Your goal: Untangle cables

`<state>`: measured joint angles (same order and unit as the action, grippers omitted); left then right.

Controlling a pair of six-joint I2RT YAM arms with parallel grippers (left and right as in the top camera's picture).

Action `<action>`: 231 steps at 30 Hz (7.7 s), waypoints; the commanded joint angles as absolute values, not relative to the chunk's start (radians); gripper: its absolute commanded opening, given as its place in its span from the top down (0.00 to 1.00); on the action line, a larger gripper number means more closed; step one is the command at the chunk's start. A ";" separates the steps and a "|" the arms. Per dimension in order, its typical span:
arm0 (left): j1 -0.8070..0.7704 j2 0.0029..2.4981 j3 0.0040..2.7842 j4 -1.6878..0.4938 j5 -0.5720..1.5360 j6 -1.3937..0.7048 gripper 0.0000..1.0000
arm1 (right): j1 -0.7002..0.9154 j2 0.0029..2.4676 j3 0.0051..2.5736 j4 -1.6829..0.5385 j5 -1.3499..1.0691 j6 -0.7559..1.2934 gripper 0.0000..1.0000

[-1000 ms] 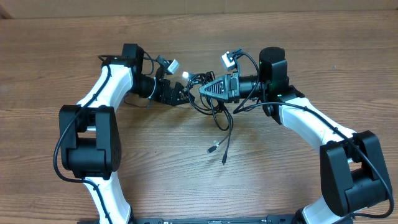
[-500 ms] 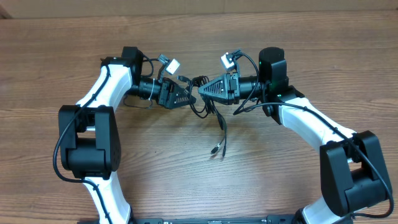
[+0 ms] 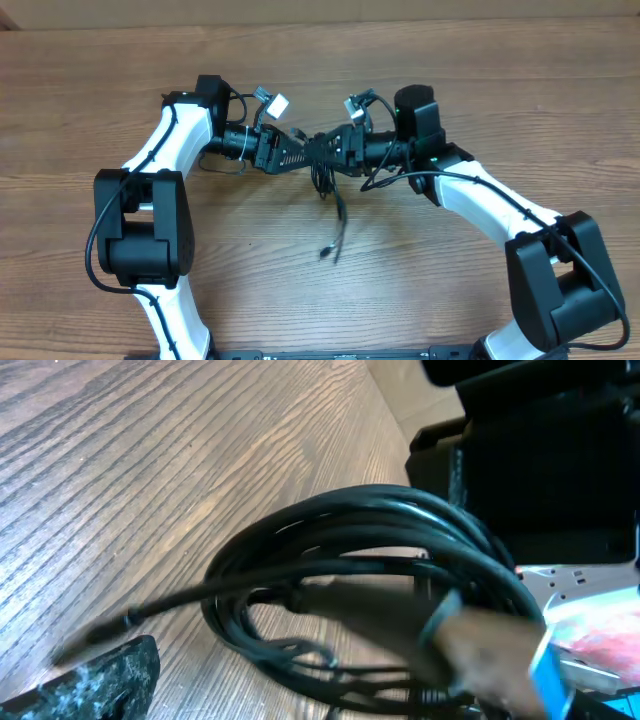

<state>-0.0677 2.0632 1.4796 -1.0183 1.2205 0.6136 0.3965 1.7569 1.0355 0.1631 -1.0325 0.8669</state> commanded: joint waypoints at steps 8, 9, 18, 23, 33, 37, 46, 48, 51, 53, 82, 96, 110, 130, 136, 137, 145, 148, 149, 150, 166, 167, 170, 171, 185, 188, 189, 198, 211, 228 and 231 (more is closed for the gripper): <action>-0.073 2.064 1.499 -1.021 1.275 0.651 0.01 | 0.426 1.746 1.040 0.151 -0.958 0.834 0.78; -0.073 2.064 1.499 -1.021 1.275 0.651 0.00 | 0.425 1.746 1.040 0.151 -0.958 0.834 0.80; -0.072 2.064 1.499 -1.019 1.251 0.651 0.01 | 0.391 1.746 1.041 0.264 -1.018 0.942 0.91; -0.071 2.064 1.499 -1.019 1.237 0.651 0.00 | 0.350 1.746 1.041 0.355 -1.088 1.003 0.92; -0.057 2.064 1.499 -1.018 1.219 0.651 0.00 | 0.303 1.746 1.041 0.379 -1.194 1.011 0.91; -0.052 2.064 1.499 -1.016 1.211 0.651 0.00 | 0.302 1.746 1.041 0.459 -1.222 1.069 0.96; -0.032 2.064 1.499 -0.994 1.204 0.591 0.00 | 0.303 1.746 1.041 0.564 -1.325 1.104 0.96; -0.030 2.064 1.499 -0.994 1.216 0.592 0.01 | 0.305 1.746 1.041 0.565 -1.338 1.104 0.96; -0.033 2.064 1.499 -0.996 1.251 0.601 0.01 | 0.324 1.746 1.041 0.577 -1.343 1.104 0.96; -0.039 2.064 1.499 -0.997 1.258 0.607 0.01 | 0.341 1.746 1.041 0.604 -1.354 1.104 0.96; -0.175 2.065 1.499 -1.019 1.322 0.729 0.96 | 0.416 1.746 1.041 0.624 -1.363 1.102 0.95; -0.084 2.065 1.499 -1.042 1.274 0.667 0.96 | 0.340 1.746 1.040 0.338 -1.247 0.874 0.16; -0.136 2.065 1.499 -0.836 0.711 0.032 0.96 | 0.356 1.746 1.040 0.023 -0.980 0.592 0.16; -0.183 2.065 1.499 -0.836 0.707 0.035 0.96 | 0.466 1.746 1.040 0.002 -0.490 0.575 0.18; -0.211 2.065 1.499 -0.832 0.706 0.068 0.96 | 0.465 1.746 1.040 0.004 -0.459 0.575 0.40; -0.211 2.065 1.499 -0.833 0.706 0.068 0.96 | 0.464 1.746 1.040 -0.009 -0.432 0.575 0.52; -0.210 2.065 1.499 -0.832 0.702 0.083 0.88 | 0.464 1.746 1.040 -0.066 -0.383 0.575 0.96; -0.210 2.065 1.499 -0.830 0.703 0.083 0.62 | 0.464 1.746 1.040 -0.067 -0.390 0.574 0.96; -0.208 2.064 1.502 -0.835 0.703 0.083 0.47 | 0.464 1.746 1.040 -0.069 -0.390 0.573 0.96; -0.206 2.064 1.505 -0.842 0.703 0.083 0.41 | 0.464 1.746 1.040 -0.072 -0.390 0.566 0.96; -0.191 2.064 1.547 -0.894 0.706 0.105 0.52 | 0.466 1.746 1.040 -0.190 -0.318 0.441 0.96; -0.192 2.064 1.547 -0.892 0.706 0.105 0.52 | 0.466 1.746 1.040 -0.189 -0.330 0.440 0.96; -0.199 2.064 1.547 -0.889 0.706 0.105 0.56 | 0.466 1.746 1.040 -0.189 -0.342 0.441 0.96; -0.203 2.064 1.547 -0.887 0.706 0.105 0.57 | 0.466 1.746 1.040 -0.189 -0.342 0.441 0.96; -0.216 2.064 1.547 -0.899 0.191 -0.177 0.37 | 0.466 1.746 1.040 -0.242 -0.285 0.441 0.96; -0.216 2.064 1.547 -0.901 0.236 -0.188 0.38 | 0.466 1.746 1.040 -0.242 -0.285 0.444 0.96; -0.216 2.064 1.547 -0.899 0.306 -0.155 0.40 | 0.466 1.746 1.040 -0.242 -0.285 0.444 0.96; -0.225 2.064 1.547 -0.893 0.657 0.020 0.48 | 0.466 1.746 1.040 -0.237 -0.315 0.444 0.96; -0.310 2.104 1.539 -0.855 0.440 -0.095 0.61 | 0.466 1.746 1.040 -0.237 -0.315 0.444 0.96; -0.284 2.137 1.541 -0.849 0.796 0.045 0.96 | 0.466 1.746 1.040 -0.243 -0.291 0.436 0.96; -0.245 2.137 1.545 -0.876 0.907 0.107 0.96 | 0.466 1.746 1.040 -0.266 -0.252 0.430 0.96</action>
